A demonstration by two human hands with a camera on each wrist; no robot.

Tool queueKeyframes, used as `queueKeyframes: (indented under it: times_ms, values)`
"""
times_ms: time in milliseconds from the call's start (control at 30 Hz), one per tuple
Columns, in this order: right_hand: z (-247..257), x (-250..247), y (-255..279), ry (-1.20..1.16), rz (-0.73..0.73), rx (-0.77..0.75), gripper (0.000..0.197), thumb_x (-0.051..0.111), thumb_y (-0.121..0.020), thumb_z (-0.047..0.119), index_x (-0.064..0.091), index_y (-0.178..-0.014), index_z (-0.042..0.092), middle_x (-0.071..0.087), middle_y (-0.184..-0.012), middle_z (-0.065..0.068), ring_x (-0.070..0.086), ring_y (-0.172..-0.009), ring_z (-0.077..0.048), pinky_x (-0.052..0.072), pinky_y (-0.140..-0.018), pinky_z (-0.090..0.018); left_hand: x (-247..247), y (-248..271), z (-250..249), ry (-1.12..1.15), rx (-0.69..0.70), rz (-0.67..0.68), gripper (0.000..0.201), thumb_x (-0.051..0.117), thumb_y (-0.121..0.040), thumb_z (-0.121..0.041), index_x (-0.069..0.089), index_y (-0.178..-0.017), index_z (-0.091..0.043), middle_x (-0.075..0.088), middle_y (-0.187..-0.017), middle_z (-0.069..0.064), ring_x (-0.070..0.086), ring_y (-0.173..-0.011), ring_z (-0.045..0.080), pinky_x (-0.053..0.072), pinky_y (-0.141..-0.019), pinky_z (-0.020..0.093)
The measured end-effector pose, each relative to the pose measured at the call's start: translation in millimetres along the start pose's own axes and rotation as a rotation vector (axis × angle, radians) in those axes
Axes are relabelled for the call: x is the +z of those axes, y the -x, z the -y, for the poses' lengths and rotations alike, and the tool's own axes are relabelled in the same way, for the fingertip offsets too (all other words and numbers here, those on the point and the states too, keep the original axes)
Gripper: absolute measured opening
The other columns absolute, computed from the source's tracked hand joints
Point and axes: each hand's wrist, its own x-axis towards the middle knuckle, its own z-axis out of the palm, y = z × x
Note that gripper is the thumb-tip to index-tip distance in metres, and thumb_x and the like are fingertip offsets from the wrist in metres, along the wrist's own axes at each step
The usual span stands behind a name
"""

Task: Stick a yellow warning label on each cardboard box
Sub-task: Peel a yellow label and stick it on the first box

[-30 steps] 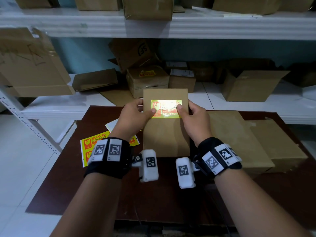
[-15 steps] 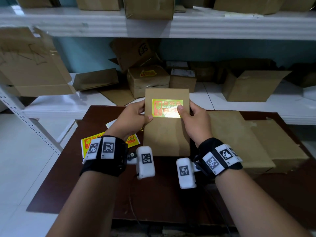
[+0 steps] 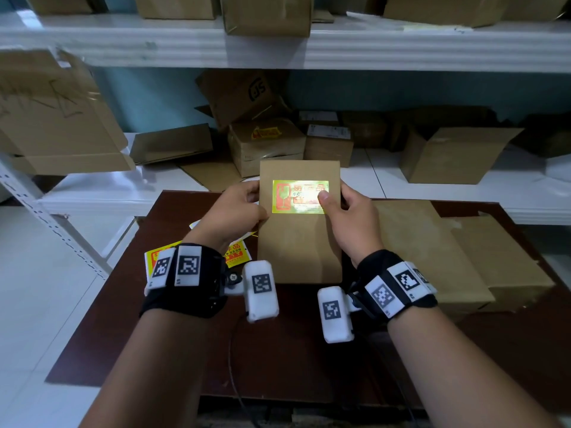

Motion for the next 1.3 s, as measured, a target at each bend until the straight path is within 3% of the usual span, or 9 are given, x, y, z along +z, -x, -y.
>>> queueKeyframes:
  times_ms: [67,167,300,433,600,833,1000,1100,1300]
  values:
    - [1.1,1.2,0.3,-0.007,0.005,-0.007,0.03,0.062,-0.098,0.034,0.068,-0.127,0.03,0.072,-0.11,0.019,0.066,-0.106,-0.002,0.053,-0.099,-0.034,5.1,1.0,-6.3,-0.002,-0.041,-0.122,0.017,0.061,-0.092,-0.025,0.07,-0.106,-0.02,0.073,-0.096,-0.002,0.07,-0.083,0.013,0.056,-0.079,0.035]
    - [1.9,3.5,1.0,-0.032,-0.003,-0.022,0.028,0.064,-0.096,0.032,0.069,-0.124,0.03,0.073,-0.108,0.018,0.066,-0.104,0.0,0.054,-0.099,-0.035,14.3,-3.7,-7.6,-0.228,0.001,-0.304,0.05,0.059,-0.084,-0.064,0.067,-0.097,-0.016,0.07,-0.095,0.002,0.064,-0.092,0.022,0.054,-0.084,0.041]
    - [2.2,1.3,1.5,-0.043,-0.01,-0.04,0.029,0.066,-0.096,0.031,0.07,-0.124,0.03,0.074,-0.107,0.019,0.066,-0.104,0.002,0.054,-0.099,-0.033,13.2,-8.5,-2.8,-0.313,0.073,-0.399,0.034,0.052,-0.096,-0.048,0.058,-0.083,-0.017,0.065,-0.088,0.007,0.061,-0.093,0.031,0.052,-0.083,0.041]
    - [1.0,2.4,0.7,-0.059,-0.002,-0.032,0.03,0.066,-0.096,0.032,0.069,-0.125,0.031,0.074,-0.108,0.02,0.067,-0.105,0.002,0.054,-0.1,-0.035,8.4,-8.0,-3.2,-0.219,0.024,-0.404,0.028,0.04,-0.101,-0.032,0.061,-0.089,-0.017,0.066,-0.098,0.009,0.061,-0.099,0.033,0.052,-0.088,0.043]
    - [2.1,7.1,1.8,-0.06,0.001,-0.063,0.028,0.067,-0.095,0.033,0.069,-0.123,0.032,0.074,-0.107,0.02,0.067,-0.104,0.003,0.055,-0.098,-0.035,20.5,-1.6,-5.9,-0.324,0.042,-0.453,0.046,0.056,-0.085,-0.067,0.056,-0.082,-0.021,0.062,-0.083,-0.004,0.059,-0.083,0.02,0.045,-0.071,0.036]
    - [1.5,6.4,2.4,-0.061,0.017,-0.05,0.032,0.066,-0.096,0.034,0.067,-0.128,0.033,0.072,-0.103,0.027,0.065,-0.103,0.009,0.054,-0.098,-0.028,9.6,-9.2,2.8,-0.337,0.097,-0.424,0.028,0.041,-0.102,-0.034,0.06,-0.099,-0.012,0.064,-0.097,0.011,0.06,-0.096,0.034,0.047,-0.079,0.04]
    - [1.8,12.8,4.6,-0.074,0.007,-0.085,0.033,0.068,-0.094,0.036,0.069,-0.127,0.031,0.075,-0.109,0.019,0.067,-0.105,0.003,0.055,-0.099,-0.036,21.8,0.1,-3.0,-0.37,0.033,-0.448,0.066,0.058,-0.078,-0.075,0.053,-0.107,-0.017,0.063,-0.1,-0.002,0.058,-0.094,0.023,0.05,-0.083,0.041]
    - [1.7,13.7,5.0,-0.07,-0.003,-0.084,0.032,0.069,-0.094,0.035,0.069,-0.125,0.031,0.075,-0.108,0.02,0.066,-0.105,0.004,0.054,-0.099,-0.035,27.2,3.2,-3.2,-0.44,0.063,-0.473,0.06,0.067,-0.078,-0.066,0.047,-0.105,-0.017,0.055,-0.088,-0.006,0.053,-0.087,0.022,0.046,-0.076,0.038]
    - [3.7,10.5,4.2,-0.057,-0.001,-0.069,0.03,0.067,-0.095,0.033,0.067,-0.126,0.036,0.072,-0.102,0.027,0.065,-0.102,0.01,0.054,-0.097,-0.026,15.8,-7.3,4.1,-0.328,0.092,-0.426,0.029,0.045,-0.1,-0.042,0.056,-0.103,-0.016,0.064,-0.1,0.007,0.06,-0.097,0.034,0.05,-0.085,0.047]
